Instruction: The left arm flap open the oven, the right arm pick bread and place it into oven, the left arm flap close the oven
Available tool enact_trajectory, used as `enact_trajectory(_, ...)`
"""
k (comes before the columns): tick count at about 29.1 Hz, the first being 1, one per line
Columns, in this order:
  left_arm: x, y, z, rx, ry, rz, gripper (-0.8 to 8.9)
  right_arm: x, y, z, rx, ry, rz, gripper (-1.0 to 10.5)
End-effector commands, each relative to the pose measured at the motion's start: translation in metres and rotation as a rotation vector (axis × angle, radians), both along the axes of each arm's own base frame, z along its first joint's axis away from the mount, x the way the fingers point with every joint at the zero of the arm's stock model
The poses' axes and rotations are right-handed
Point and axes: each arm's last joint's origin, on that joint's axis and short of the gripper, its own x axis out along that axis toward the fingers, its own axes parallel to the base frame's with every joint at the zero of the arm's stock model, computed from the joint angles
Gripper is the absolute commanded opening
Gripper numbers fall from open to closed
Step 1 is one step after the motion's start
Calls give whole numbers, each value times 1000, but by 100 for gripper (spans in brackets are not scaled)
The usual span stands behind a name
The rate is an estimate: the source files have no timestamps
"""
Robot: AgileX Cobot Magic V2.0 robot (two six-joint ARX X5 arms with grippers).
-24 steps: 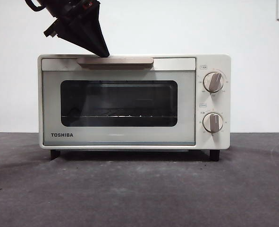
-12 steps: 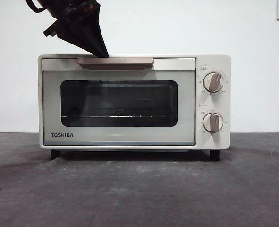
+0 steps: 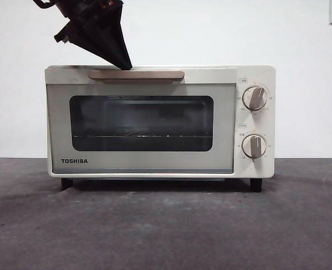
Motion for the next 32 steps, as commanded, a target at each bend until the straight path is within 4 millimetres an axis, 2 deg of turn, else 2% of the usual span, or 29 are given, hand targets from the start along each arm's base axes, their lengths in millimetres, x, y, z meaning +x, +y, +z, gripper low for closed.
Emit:
enact_trajectory(1,0,-6,-12,49,45,-23,11,-2,0,5,13,-15,4,96)
enact_trajectory(9,-17,0,-22,30,33,-16,11,-2,0,5,9,-19,6,96)
enact_trajectory(18,-54,19,-42,-15,-62,86,11,-1,0,5,8,-21,3,96)
enact_trajectory(24,-74,30,-53,-51,-55,141,11,-1,0,5,7,-22,-1,96)
enact_trajectory(32,-89,25,-78,-134,-7,204,11,-1,0,5,7,-20,-1,96)
